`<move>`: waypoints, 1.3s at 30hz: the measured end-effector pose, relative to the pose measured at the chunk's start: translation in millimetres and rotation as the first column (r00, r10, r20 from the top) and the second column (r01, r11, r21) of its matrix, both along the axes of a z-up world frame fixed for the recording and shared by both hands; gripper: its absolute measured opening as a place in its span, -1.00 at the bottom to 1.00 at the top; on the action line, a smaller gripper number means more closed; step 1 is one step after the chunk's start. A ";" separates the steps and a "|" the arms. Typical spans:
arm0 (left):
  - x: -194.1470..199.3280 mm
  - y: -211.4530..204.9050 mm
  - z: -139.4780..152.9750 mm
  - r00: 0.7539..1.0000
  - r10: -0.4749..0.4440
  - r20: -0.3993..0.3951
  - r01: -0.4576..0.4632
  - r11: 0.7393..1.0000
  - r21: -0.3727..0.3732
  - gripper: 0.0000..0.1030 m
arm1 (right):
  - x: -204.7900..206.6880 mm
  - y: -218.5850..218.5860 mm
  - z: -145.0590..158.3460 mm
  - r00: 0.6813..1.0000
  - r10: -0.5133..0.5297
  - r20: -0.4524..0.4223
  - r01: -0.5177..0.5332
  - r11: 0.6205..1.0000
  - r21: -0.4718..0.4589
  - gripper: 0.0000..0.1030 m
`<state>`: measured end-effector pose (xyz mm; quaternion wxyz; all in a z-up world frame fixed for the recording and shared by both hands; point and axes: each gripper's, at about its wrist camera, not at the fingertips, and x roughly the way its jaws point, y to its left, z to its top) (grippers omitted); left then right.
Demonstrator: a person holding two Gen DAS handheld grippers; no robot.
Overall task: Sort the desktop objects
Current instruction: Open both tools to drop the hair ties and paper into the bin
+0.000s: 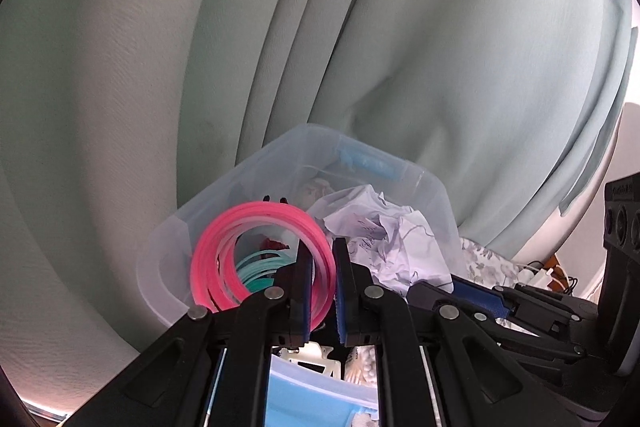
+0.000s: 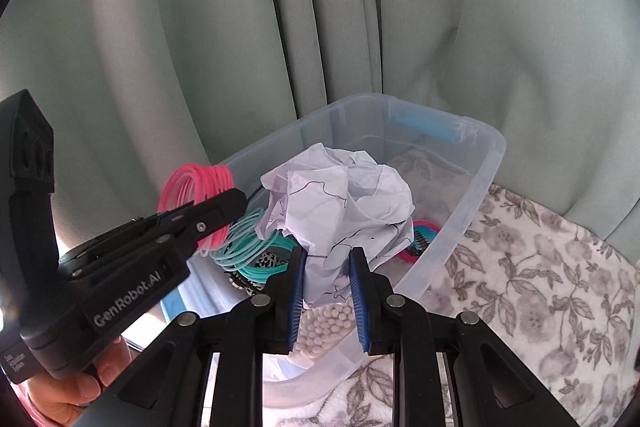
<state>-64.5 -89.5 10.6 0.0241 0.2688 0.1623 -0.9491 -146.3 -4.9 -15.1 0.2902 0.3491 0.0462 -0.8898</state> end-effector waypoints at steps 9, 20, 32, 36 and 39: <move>-27.6 2.7 -20.7 1.000 -0.004 0.029 0.004 1.000 -0.021 -0.81 | 2.5 -7.2 4.4 1.000 0.000 0.011 0.000 1.000 0.020 -0.50; 5.5 6.3 6.4 0.999 0.033 0.038 -0.032 0.999 -0.016 -0.81 | 20.4 -15.9 13.6 1.000 -0.006 0.000 0.006 0.999 0.045 -0.48; 5.9 -17.4 14.6 0.998 0.041 0.055 -0.040 0.999 -0.028 -0.58 | 12.6 -11.7 17.6 1.000 -0.022 0.002 0.022 0.998 0.061 -0.45; 8.1 -32.9 18.8 0.997 0.058 0.057 -0.057 0.998 -0.022 -0.36 | 16.1 -14.7 19.7 1.000 -0.027 0.001 0.027 0.998 0.060 -0.43; 10.1 -42.5 18.5 0.996 0.071 0.058 -0.070 0.997 -0.018 -0.20 | 13.8 -17.7 11.3 0.999 -0.034 -0.005 0.034 0.997 0.064 -0.37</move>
